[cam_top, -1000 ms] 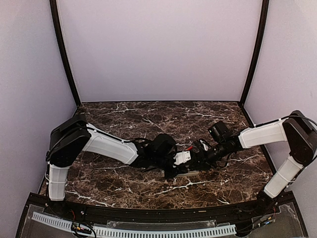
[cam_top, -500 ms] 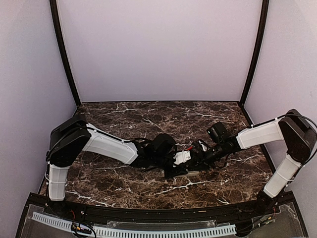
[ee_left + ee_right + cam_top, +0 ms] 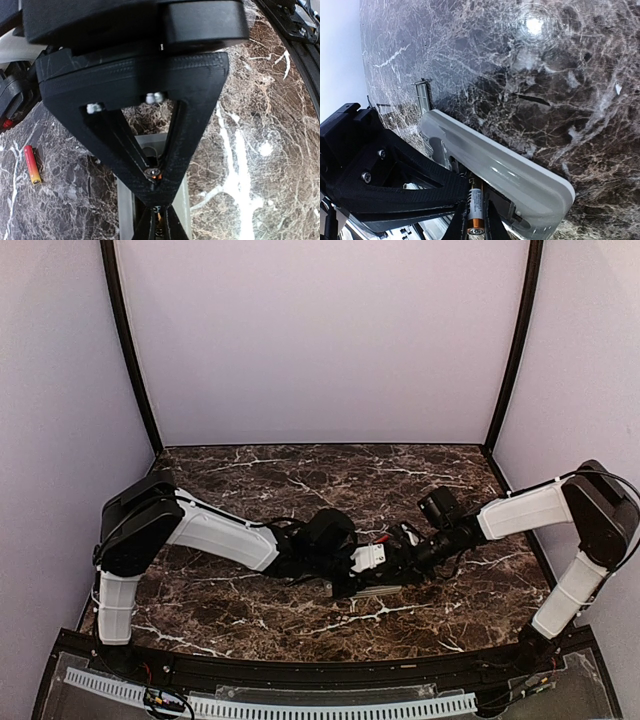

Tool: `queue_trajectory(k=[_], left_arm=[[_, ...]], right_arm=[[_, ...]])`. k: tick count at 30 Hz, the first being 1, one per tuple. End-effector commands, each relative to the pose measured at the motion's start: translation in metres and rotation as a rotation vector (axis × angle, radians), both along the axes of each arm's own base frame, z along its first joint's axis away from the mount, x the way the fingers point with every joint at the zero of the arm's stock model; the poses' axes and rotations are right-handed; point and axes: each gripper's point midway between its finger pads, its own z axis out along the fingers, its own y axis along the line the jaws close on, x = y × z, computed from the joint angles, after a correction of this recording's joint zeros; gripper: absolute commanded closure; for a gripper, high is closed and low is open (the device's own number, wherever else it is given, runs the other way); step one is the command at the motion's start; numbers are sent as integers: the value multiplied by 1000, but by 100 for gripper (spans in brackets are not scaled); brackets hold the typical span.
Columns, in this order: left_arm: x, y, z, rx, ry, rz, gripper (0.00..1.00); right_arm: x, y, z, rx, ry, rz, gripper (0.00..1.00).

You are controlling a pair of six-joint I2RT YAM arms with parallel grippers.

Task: Load the batteries into the remote control
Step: Adjust the battery in the battery compartment.

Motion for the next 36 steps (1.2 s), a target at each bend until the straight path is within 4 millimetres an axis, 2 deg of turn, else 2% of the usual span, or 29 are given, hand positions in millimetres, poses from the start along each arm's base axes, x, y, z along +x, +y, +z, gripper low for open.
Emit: queue_trajectory(k=[1,6,13,22,24,30,36], left_arm=[[-6,-1,-7,20,-7,-32,95],[-9,2,-7,27,5,-42,98],[-10,6,-8,34,1,-38,98],[-8,7,-6,33,-2,-27,98],[-7,7,-5,31,-4,-25,99],[-6,6,-4,28,-6,-21,99],[-6,3,3,16,2,-13,99]], right_arm=[[2,5,2,4,-28,19,91],[3,6,5,4,-35,19,88],[6,4,13,-14,-56,19,74],[7,-6,24,-68,-99,10,72],[7,-9,23,-85,-102,12,74],[6,-8,16,-85,-84,20,88],[4,-9,8,-94,-75,26,91]])
